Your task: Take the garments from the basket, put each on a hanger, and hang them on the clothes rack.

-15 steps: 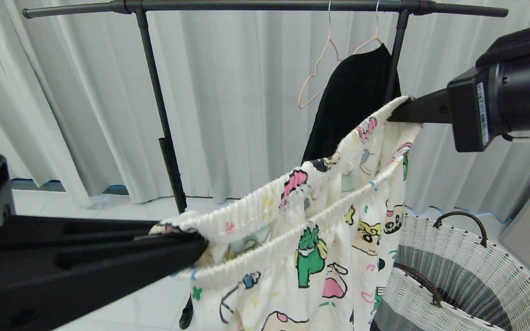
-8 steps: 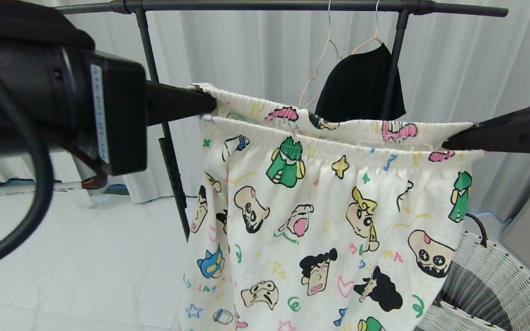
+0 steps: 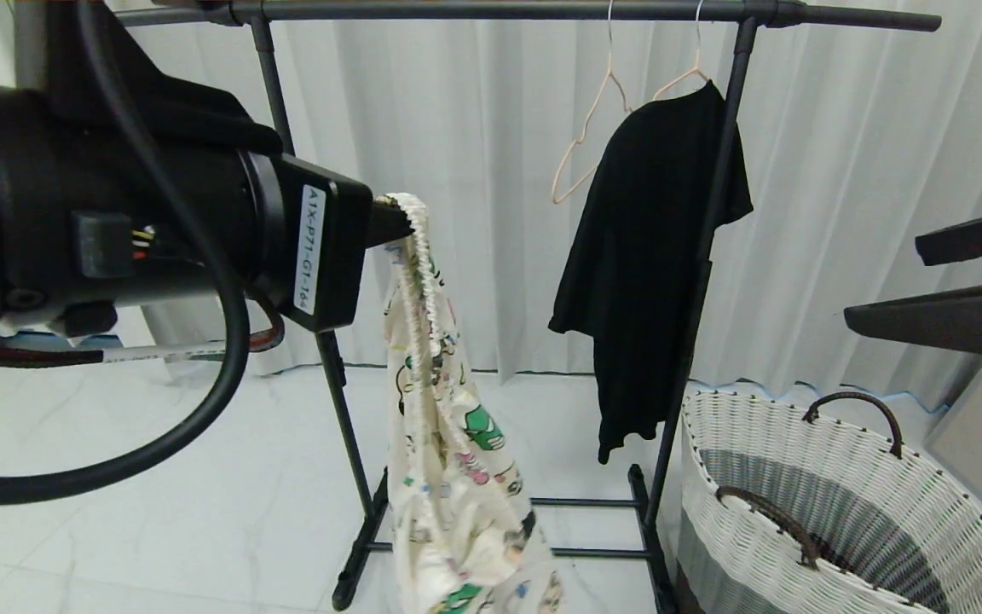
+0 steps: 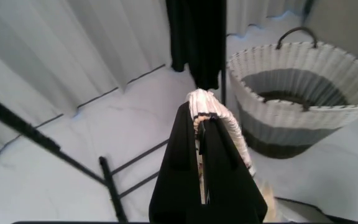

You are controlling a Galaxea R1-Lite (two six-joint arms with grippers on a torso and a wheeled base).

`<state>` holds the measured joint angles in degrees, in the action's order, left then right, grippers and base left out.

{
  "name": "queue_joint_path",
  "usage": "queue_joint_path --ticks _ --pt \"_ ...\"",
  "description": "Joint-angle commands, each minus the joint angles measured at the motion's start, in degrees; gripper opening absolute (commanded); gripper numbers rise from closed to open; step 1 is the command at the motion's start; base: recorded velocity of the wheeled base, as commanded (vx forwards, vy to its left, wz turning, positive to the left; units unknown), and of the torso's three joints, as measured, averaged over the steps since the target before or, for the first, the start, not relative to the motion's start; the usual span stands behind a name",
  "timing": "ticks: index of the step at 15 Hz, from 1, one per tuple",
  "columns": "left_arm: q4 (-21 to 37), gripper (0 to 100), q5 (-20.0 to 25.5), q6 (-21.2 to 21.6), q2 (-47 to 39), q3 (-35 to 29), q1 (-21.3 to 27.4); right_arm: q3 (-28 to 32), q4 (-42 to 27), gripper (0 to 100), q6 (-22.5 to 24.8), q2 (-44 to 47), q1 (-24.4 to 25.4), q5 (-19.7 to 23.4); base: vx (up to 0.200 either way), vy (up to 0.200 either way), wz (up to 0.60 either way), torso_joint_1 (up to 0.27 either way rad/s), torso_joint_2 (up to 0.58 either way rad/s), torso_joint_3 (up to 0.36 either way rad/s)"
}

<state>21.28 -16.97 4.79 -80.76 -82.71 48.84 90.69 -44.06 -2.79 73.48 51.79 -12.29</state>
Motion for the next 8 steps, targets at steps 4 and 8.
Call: queue_joint_path --ticks 4,8 --pt "0.34 0 0.09 11.38 7.29 12.84 -18.43 -19.05 -4.28 100 -0.99 -13.02 -21.64 -15.13 0.0 0.0 0.0 0.0 0.0 0.0" --pt "0.07 0 1.59 11.47 10.1 19.7 -31.35 -31.54 -1.38 100 1.12 -21.01 -27.53 -19.88 0.0 0.0 0.0 0.0 0.0 0.0"
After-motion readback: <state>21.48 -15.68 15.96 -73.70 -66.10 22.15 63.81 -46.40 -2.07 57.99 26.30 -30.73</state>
